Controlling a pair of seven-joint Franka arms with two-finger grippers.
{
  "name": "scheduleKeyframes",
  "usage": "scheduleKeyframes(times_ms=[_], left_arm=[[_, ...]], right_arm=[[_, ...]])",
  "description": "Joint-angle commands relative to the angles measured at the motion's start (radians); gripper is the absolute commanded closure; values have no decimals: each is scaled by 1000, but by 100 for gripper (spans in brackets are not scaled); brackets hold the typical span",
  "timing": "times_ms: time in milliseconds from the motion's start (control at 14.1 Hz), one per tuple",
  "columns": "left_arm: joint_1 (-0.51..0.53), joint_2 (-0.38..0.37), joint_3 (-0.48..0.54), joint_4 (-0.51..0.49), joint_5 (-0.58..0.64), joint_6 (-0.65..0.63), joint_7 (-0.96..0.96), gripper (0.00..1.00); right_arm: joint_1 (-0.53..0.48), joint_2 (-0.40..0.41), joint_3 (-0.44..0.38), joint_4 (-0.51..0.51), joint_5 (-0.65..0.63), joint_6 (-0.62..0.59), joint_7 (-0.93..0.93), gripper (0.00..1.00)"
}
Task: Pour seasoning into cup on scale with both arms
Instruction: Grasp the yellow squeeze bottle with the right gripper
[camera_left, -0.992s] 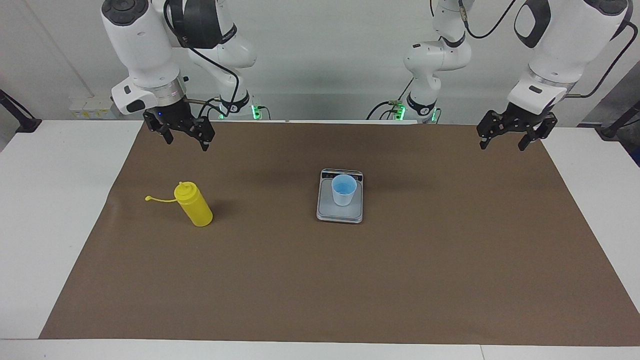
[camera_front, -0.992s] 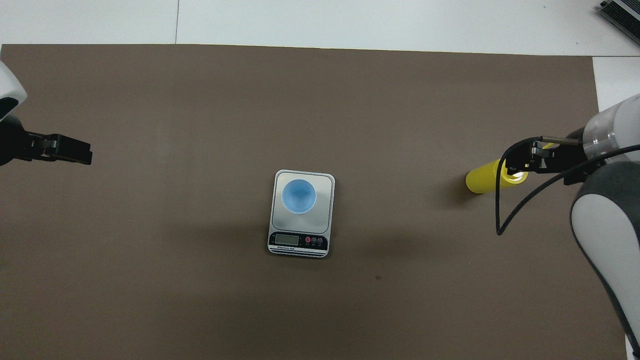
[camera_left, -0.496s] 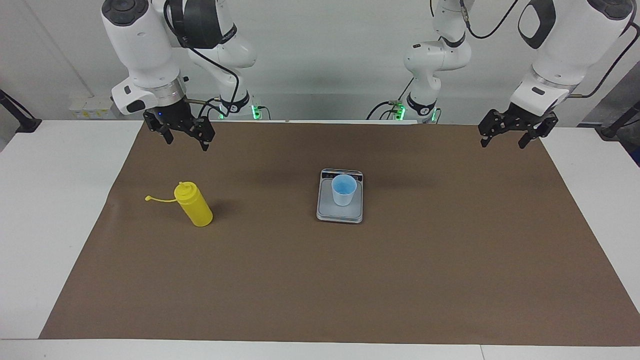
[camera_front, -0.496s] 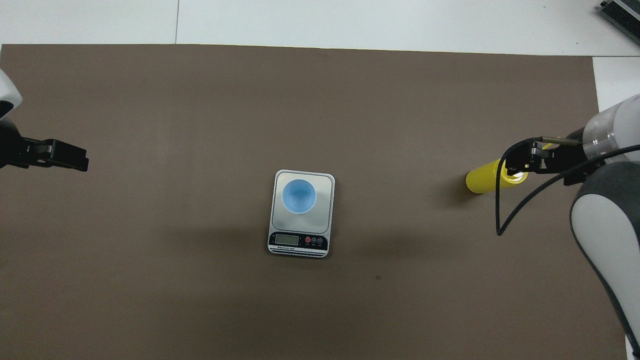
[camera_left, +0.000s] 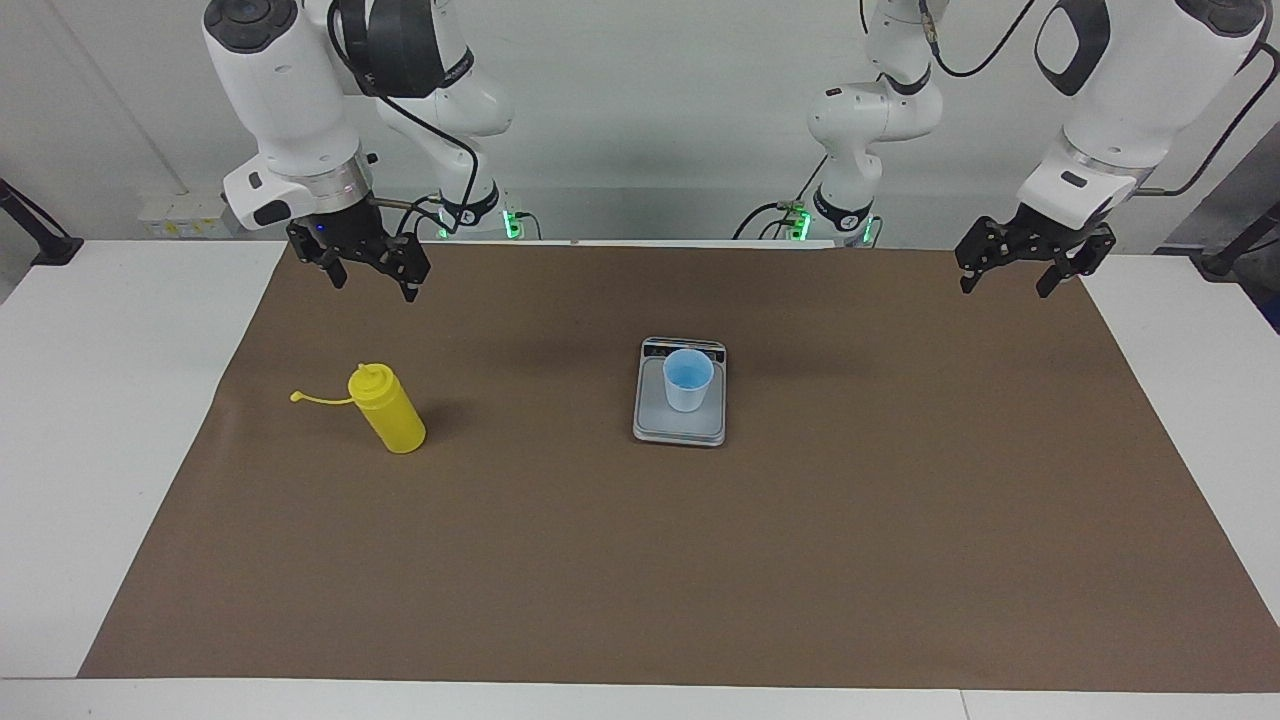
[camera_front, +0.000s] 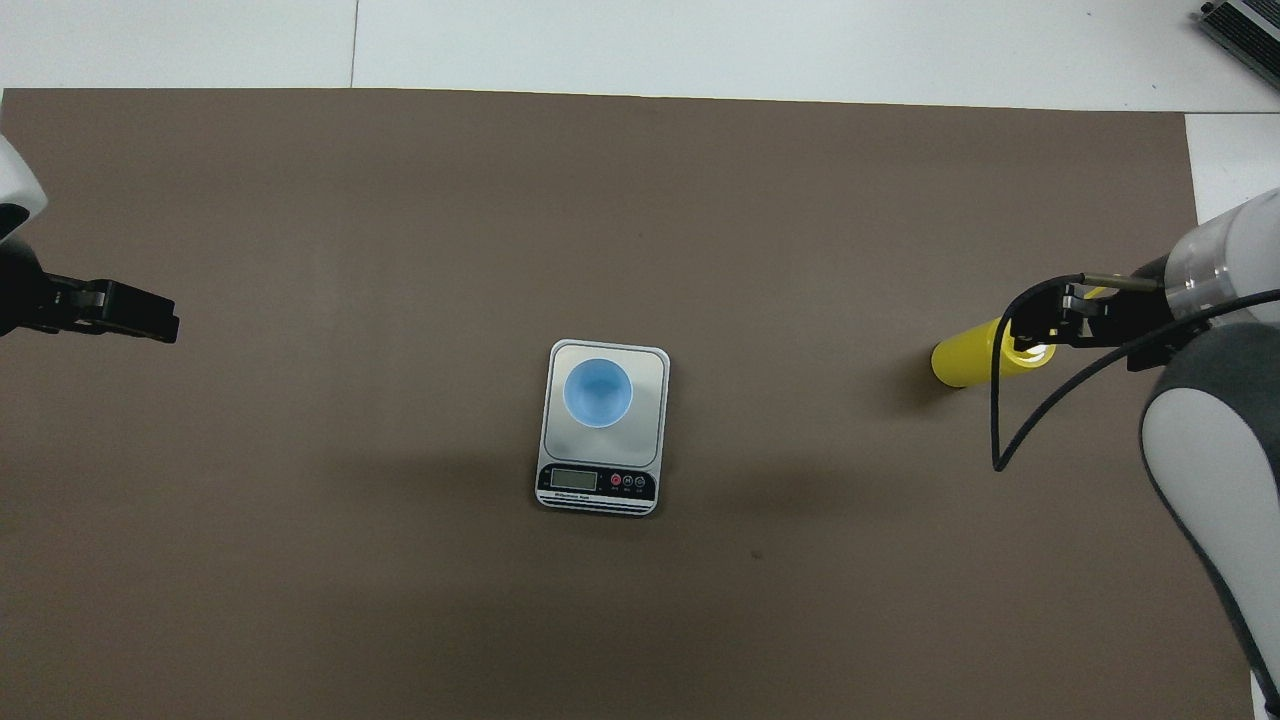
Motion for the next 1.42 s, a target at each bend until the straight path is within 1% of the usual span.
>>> scheduleKeyframes(times_ms=[0,213,354,567,638,709,780,922,992,1134,1276,1347], left_arm=[[16,11,-14,20,6,-12,11,0],[17,9,-15,16,-2,-1,5,0],[17,9,-15,16,-5,-2,5,0],[23,7,-17,10,-9,-1,7,0],[28,6,-15,5,-35,4,1,0],[28,6,-15,4,-39,11,0,0],[27,6,-14,4,-39,11,0,0],[28,6,-14,4,-39,11,0,0],[28,6,-14,4,-39,11,0,0],[28,6,-15,4,-39,11,0,0],[24,6,-14,4,-39,11,5,0],[20,6,-14,4,-39,11,5,0]], right_arm=[[-21,-10,3,-21,65,78,3,0],[-54,39,1,9,72,118,68,0],[-103,60,1,26,75,115,87,0],[-163,70,1,28,78,105,211,0],[-188,79,0,41,105,96,236,0],[-221,105,0,69,154,71,251,0],[-252,151,-2,115,190,38,278,0],[-301,247,-2,237,205,-4,302,0],[-314,277,-2,265,204,-4,302,0],[-349,318,-2,275,230,-7,346,0],[-416,378,-3,276,305,-3,410,0],[-435,399,-3,284,317,-4,424,0]])
